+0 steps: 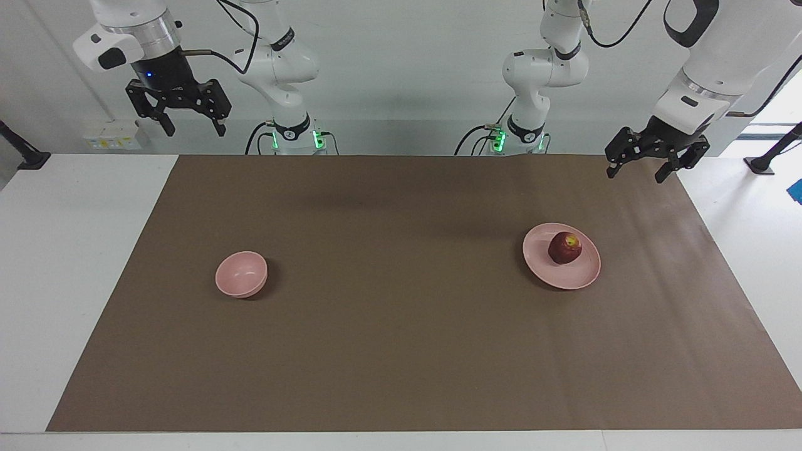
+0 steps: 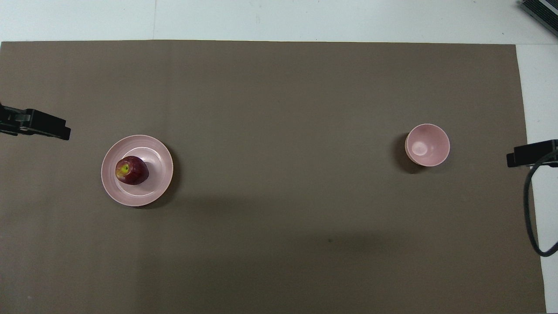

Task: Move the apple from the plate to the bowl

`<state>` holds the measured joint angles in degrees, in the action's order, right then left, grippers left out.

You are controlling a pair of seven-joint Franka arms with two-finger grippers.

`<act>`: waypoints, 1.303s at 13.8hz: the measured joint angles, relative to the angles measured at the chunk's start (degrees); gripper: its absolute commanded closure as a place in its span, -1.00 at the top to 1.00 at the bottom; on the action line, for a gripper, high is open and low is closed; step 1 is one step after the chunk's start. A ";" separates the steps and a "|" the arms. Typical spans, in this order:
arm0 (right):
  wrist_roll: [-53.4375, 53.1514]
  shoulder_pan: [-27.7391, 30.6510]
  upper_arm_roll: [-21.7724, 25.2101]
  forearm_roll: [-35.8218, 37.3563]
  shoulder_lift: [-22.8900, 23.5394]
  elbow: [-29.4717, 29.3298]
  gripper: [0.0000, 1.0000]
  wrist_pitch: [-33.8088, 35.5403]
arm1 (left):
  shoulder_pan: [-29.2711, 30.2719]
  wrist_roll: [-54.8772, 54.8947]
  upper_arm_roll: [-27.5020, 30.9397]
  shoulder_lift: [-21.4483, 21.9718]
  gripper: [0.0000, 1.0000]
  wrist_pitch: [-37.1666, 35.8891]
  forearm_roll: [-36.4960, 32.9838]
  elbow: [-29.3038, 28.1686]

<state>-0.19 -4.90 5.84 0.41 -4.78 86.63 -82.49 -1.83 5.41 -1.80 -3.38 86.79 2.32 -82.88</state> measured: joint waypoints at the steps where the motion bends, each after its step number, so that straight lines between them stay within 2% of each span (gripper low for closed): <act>1: 0.00 0.00 0.00 0.00 0.00 0.00 1.00 0.00 | 0.02 0.43 0.02 0.08 1.00 -0.03 0.00 0.01; 12: 0.01 0.01 0.01 0.00 0.00 0.03 1.00 0.00 | 0.41 2.13 0.10 0.77 1.00 -1.17 0.00 -0.46; 18: 0.01 0.01 0.01 0.00 0.00 0.08 1.00 0.00 | 0.85 2.26 -0.02 2.77 1.00 -0.40 0.00 -4.33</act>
<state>-0.18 -4.89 5.84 0.41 -4.78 86.71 -82.49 -0.98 7.67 -1.82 -0.60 86.39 2.32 -87.21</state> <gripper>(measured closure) 0.000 0.000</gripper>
